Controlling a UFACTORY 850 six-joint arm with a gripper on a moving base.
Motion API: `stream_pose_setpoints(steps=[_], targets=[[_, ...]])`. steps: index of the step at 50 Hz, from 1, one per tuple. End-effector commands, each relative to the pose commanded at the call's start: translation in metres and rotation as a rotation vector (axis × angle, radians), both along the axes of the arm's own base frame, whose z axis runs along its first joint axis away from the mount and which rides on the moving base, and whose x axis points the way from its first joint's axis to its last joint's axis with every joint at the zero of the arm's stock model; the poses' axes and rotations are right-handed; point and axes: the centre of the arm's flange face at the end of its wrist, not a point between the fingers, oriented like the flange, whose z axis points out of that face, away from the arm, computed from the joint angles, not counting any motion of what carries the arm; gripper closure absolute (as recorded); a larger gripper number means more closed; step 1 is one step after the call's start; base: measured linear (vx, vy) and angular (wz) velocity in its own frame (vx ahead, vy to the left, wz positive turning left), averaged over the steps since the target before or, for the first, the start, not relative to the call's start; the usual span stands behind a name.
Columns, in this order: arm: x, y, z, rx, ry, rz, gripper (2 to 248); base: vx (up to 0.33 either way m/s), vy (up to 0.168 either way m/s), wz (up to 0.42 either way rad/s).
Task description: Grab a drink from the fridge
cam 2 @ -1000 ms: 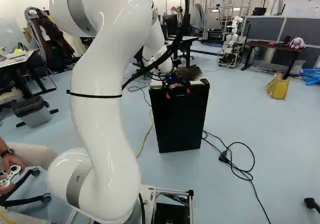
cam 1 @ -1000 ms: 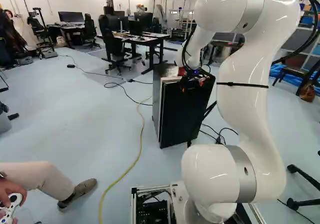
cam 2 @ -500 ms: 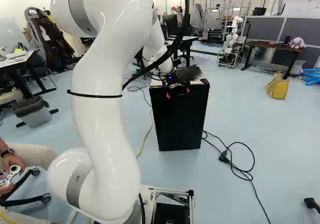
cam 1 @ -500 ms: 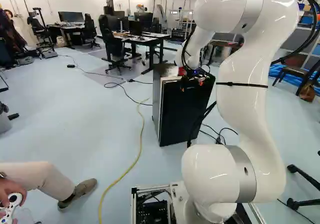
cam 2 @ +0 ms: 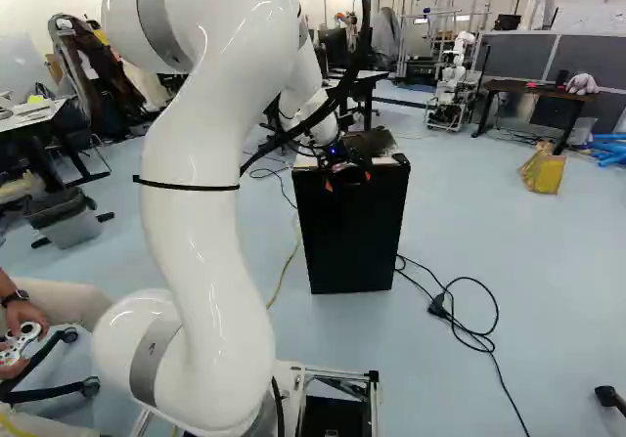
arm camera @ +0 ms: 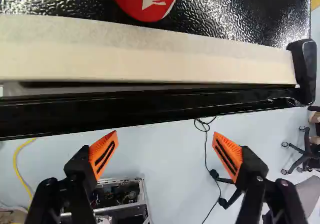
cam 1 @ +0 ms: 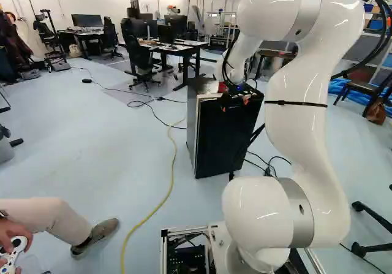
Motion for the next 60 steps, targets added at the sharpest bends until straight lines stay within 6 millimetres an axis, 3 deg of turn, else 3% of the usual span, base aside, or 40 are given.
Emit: stream_pose_setpoints(steps=[60], targets=[[0.023,0.001,-0.001,-0.003,-0.020,0.007,3,0.000,0.000,0.000]])
